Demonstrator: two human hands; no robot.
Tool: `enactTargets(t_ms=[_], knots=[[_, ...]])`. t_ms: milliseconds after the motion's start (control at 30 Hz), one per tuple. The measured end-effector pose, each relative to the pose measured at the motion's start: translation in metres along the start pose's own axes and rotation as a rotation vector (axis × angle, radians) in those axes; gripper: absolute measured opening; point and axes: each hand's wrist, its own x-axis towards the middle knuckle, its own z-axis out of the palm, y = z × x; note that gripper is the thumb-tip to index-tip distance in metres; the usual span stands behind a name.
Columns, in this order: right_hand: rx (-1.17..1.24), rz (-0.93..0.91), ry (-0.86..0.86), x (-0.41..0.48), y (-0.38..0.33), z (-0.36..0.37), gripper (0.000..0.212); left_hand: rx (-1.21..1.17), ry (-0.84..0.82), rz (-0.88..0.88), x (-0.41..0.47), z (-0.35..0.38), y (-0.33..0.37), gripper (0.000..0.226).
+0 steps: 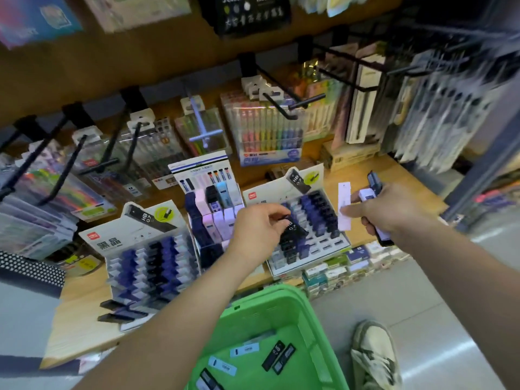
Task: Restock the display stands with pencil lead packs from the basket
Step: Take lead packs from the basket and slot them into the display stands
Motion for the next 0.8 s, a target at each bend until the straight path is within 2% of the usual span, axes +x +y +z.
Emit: enactTargets(t_ms=[200,333,500,633,800], knots=[[0.202,0.148,0.101,0.016,0.032,-0.02,0.029,0.093,-0.069,0.036,0.022,0.05,0.012,0.016],[0.251,0.208,0.118,0.023,0.045,-0.025,0.034,0.126,-0.129,0.059,0.024,0.076,0.016,0.014],[0.212,0.24,0.074,0.024,0.055,-0.017,0.017,0.11,-0.142,0.09,0.023,0.094,0.015,0.017],[0.243,0.242,0.063,0.023,0.054,-0.016,0.019,0.194,-0.161,0.197,0.024,0.1,0.017,0.02],[0.247,0.261,0.054,0.023,0.053,-0.023,0.018,0.373,-0.144,0.413,0.028,0.106,0.022,0.018]])
